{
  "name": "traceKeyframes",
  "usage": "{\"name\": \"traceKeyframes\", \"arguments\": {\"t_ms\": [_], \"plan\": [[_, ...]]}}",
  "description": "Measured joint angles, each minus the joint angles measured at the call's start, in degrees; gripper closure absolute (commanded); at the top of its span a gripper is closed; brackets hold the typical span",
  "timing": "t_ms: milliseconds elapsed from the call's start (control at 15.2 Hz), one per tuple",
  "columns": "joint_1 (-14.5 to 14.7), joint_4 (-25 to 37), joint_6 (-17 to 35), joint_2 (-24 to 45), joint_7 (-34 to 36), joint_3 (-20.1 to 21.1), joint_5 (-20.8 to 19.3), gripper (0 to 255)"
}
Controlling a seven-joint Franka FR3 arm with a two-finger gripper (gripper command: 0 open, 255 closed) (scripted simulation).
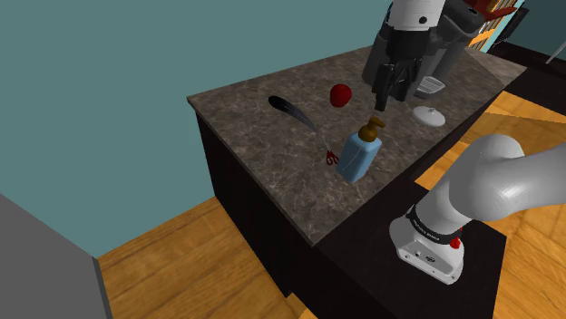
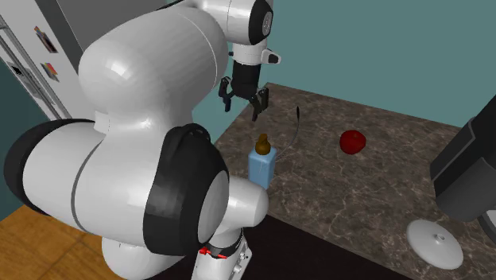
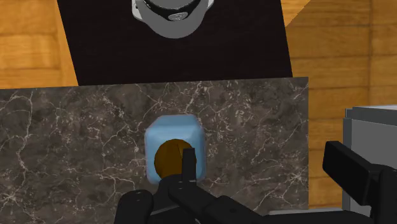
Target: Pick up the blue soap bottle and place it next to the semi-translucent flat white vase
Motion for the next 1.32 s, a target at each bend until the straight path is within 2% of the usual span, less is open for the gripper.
{"name": "traceKeyframes", "arguments": {"t_ms": [132, 462, 858, 1320], "plan": [[-0.23, 0.04, 0.52, 0.9, -0.21, -0.3, -0.31, 0], [-2.09, -1.74, 6.2, 8.14, -1.38, -2.47, -2.33, 0], [-4.45, -1.15, 13.29, 19.8, -2.92, -5.47, -4.74, 0], [-4.75, -6.04, 18.79, 20.88, -3.05, -5.81, -5.05, 0]]}}
